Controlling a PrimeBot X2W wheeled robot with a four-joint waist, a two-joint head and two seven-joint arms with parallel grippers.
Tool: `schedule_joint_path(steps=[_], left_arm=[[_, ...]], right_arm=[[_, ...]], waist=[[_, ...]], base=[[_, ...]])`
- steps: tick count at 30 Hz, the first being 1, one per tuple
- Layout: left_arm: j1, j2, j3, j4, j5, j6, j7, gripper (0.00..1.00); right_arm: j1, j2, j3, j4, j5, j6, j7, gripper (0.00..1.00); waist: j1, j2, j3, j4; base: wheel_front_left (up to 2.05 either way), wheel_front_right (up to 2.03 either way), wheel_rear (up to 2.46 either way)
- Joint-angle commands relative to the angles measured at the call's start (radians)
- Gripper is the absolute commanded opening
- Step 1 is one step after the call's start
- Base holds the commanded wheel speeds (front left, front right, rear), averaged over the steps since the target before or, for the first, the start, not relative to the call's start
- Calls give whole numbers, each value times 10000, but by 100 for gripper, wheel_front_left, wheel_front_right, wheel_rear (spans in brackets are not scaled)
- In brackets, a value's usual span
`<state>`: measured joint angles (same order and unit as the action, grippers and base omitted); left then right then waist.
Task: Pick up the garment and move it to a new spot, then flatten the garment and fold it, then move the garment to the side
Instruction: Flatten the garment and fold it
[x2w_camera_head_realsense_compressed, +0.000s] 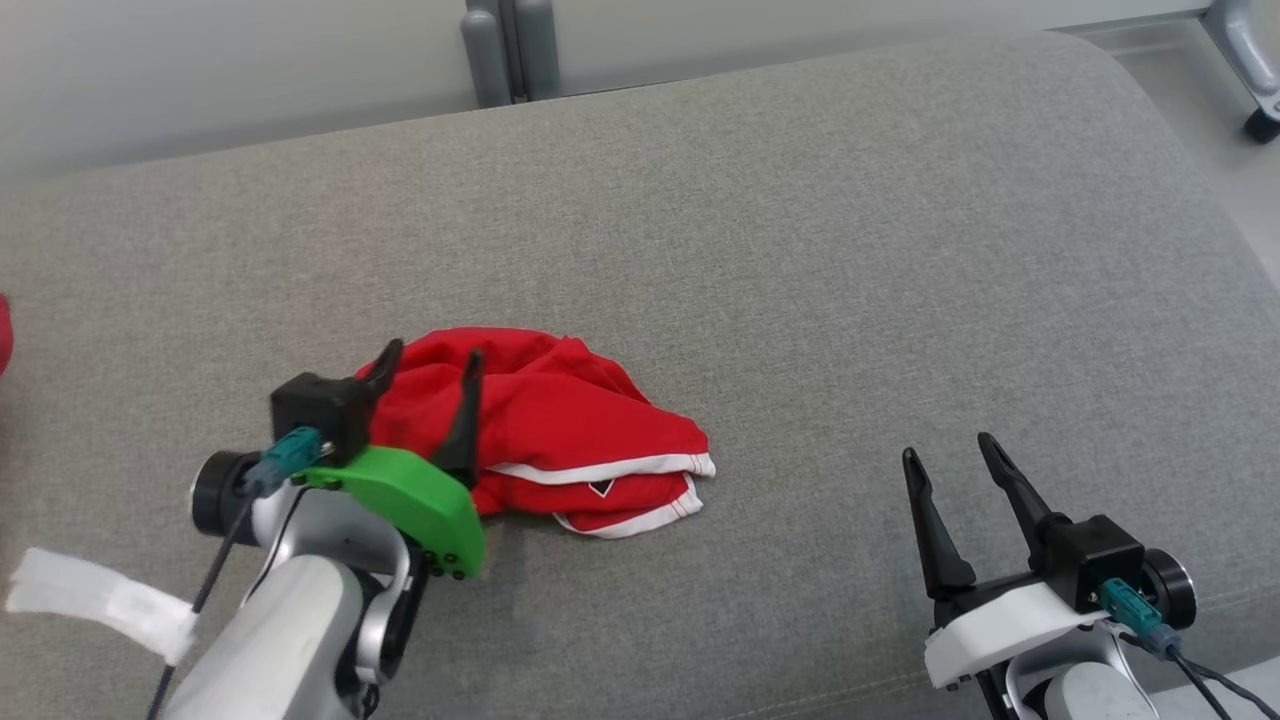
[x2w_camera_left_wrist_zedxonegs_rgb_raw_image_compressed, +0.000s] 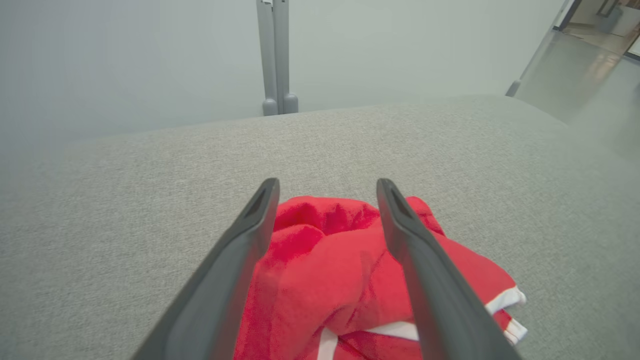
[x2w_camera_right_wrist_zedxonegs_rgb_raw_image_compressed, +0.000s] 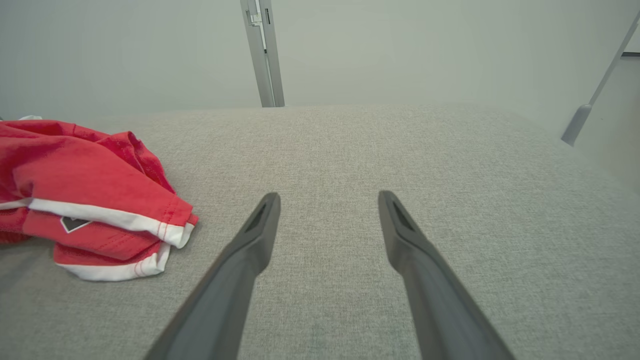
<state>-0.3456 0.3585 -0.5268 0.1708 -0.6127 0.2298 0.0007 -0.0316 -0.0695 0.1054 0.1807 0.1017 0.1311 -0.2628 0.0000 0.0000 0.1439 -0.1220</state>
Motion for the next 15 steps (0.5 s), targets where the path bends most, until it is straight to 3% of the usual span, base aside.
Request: schedule_joint_path(steps=[1,6,15], left_arm=[[-433,-92,-453,-315,327,-186,387,100],[-1641,-544,-1989,145,1010,-1060,1553,100],[-3014,-889,-3173,2379,1514,-2142,2921,100]], right_arm=[[-196,2,33,-38,1,-7,-31,100],[-459,68,112,-88,78,-7,-31,100],[-639,151,119,-113,171,-7,-31,100]], waist=[[0,0,207,-227],[0,0,615,-710],[0,0,997,-1424]], base=[[0,0,0],[0,0,0],[0,0,0]])
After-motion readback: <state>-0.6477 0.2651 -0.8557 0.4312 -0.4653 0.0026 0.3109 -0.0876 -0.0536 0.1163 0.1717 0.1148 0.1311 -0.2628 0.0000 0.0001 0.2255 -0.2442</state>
